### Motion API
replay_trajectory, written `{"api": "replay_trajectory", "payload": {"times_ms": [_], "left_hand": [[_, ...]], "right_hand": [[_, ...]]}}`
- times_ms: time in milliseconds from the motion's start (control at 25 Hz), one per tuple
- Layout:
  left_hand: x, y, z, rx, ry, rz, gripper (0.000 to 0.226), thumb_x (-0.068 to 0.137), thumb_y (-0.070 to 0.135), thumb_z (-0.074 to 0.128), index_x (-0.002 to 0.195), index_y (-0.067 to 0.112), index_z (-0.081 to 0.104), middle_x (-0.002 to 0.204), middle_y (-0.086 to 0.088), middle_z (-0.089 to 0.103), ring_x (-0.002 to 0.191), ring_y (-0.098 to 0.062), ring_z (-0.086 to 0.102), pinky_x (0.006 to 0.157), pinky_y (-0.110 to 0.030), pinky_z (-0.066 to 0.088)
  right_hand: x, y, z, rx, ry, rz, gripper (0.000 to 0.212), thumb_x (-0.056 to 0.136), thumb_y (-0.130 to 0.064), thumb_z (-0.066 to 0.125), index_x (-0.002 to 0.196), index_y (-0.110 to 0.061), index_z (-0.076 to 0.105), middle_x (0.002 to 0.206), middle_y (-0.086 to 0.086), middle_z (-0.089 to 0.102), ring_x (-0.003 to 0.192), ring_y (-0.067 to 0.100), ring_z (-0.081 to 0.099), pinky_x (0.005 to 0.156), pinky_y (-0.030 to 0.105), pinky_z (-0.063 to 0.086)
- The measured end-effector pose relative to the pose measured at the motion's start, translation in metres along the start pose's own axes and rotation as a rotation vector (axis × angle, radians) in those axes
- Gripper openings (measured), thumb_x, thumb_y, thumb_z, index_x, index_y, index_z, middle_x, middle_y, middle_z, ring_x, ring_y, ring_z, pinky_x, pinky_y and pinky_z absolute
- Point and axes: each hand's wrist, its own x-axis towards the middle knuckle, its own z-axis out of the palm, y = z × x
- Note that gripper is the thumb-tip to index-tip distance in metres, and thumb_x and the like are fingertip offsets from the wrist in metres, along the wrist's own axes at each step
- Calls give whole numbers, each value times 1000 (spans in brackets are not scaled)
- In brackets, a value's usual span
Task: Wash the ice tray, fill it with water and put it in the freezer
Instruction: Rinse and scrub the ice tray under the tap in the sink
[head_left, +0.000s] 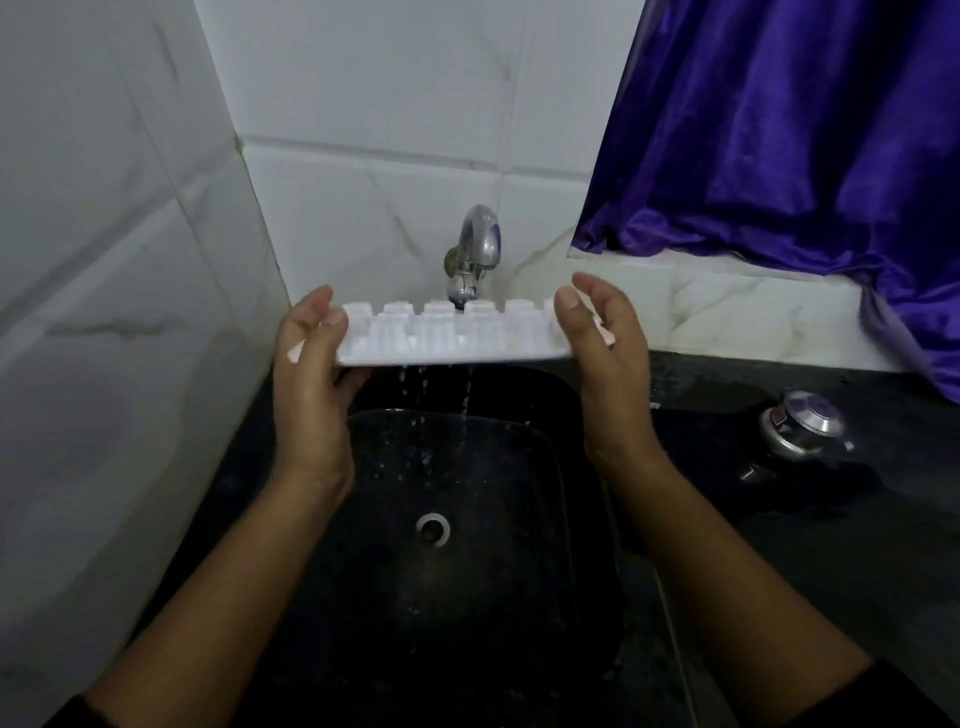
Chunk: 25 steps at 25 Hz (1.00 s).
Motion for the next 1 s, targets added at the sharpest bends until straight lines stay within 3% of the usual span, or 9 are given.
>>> {"api": "replay_trajectory", "payload": {"times_ms": [80,160,240,360,480,680,840,920,1000], "left_hand": [[-13,-29,-15,73,22,-54,48,91,36,64,135,18,61,135,-5,66,126,-25,64,97,-37,56],[-32,-62,-38,216,64,-377,33,96,37,66,123,17,68,124,-9,74,119,-31,69,87,-38,57],[-44,-84,-61,278,63,-623,35,98,42,66,119,15,73,121,-13,77,110,-30,73,91,-45,59],[-51,-89,-70,256,26,-552,44,98,47,67,130,18,69,124,-7,76,117,-25,72,104,-47,56],[-61,-93,-68,244,55,-456,45,94,52,70,131,25,67,128,-2,73,116,-18,71,100,-41,56],[-63,-87,-61,391,57,-770,33,101,44,62,120,18,70,113,-5,75,91,-17,69,72,-32,50],[-13,-29,-26,357,-80,-423,36,97,48,65,124,23,68,120,2,73,114,-18,68,96,-39,55],[-1,-11,-18,184,-88,-173,56,91,47,70,139,20,61,139,-2,68,128,-18,65,103,-39,56],[-9,-27,-29,155,-66,-57,49,93,39,68,140,26,61,145,-2,64,135,-20,61,108,-37,53]], "right_hand": [[-18,40,3,45,21,153,39,91,-45,72,123,-24,67,127,0,68,115,12,66,99,28,55],[-44,84,4,96,-8,589,41,88,-46,76,113,-13,72,113,10,73,99,24,72,87,41,60],[-62,108,-1,73,-35,818,46,89,-40,77,109,0,73,98,14,74,86,27,73,74,41,60],[-62,110,-7,88,-9,720,39,88,-38,77,106,-3,74,90,5,76,86,21,72,81,42,59],[-64,113,-12,82,14,579,50,78,-51,79,112,-16,74,106,-3,77,101,17,73,90,42,60],[-66,100,-10,49,-153,925,20,96,-31,69,94,-12,72,80,5,72,60,15,71,49,23,53],[-14,48,-11,47,-131,548,21,96,-39,69,103,-20,72,99,-1,74,98,18,70,91,41,59],[-9,32,-11,147,-54,295,29,94,-43,70,116,-24,71,121,-1,72,115,19,68,97,41,58],[-24,49,-10,112,33,131,35,93,-40,71,124,-24,68,131,3,69,121,21,66,99,35,56]]}}
